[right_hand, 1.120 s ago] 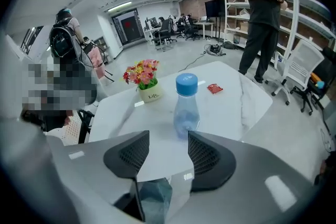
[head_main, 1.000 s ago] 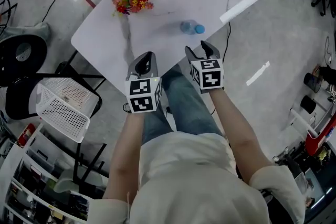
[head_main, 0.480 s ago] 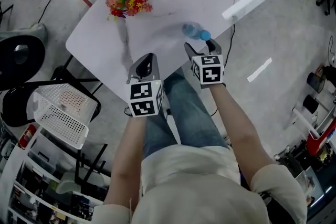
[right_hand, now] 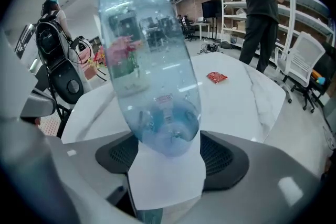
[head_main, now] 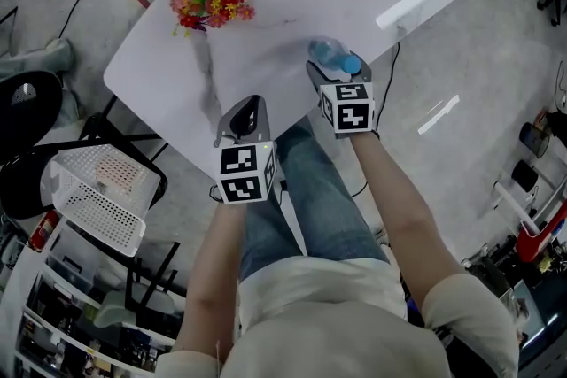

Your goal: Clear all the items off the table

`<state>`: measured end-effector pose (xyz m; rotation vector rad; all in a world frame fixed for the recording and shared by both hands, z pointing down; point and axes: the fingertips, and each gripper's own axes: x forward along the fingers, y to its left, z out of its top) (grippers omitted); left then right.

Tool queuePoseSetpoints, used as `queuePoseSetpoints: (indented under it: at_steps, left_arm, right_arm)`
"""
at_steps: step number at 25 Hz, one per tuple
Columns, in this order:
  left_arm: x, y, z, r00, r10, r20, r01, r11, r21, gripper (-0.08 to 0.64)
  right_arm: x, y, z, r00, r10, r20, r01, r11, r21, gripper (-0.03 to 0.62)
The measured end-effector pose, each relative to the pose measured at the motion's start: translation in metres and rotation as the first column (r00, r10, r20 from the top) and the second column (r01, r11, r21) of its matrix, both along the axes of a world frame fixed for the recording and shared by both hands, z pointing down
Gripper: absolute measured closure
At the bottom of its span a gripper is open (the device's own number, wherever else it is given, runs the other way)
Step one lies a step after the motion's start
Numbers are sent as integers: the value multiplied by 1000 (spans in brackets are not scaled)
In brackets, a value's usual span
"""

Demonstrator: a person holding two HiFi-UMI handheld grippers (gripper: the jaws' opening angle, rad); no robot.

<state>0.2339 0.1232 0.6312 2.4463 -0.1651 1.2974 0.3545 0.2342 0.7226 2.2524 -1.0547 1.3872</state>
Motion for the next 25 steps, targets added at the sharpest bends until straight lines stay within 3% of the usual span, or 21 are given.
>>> queuePoseSetpoints:
  at_steps: [10, 14, 25]
  left_arm:
    - [-13, 10, 15, 999, 14, 34, -14, 1000, -17, 551]
    - [-17, 12, 17, 999, 13, 41, -13, 1000, -20, 551]
    - [-16, 9, 9, 1000, 0, 23, 1, 1000, -10, 551]
  right_arm:
    - [14, -12, 8, 999, 7, -44, -6, 999, 40, 213]
    - [18, -15, 6, 997, -4, -77, 7, 1000, 31, 255]
    - [18, -11, 0, 994, -6, -111, 8, 1000, 16, 262]
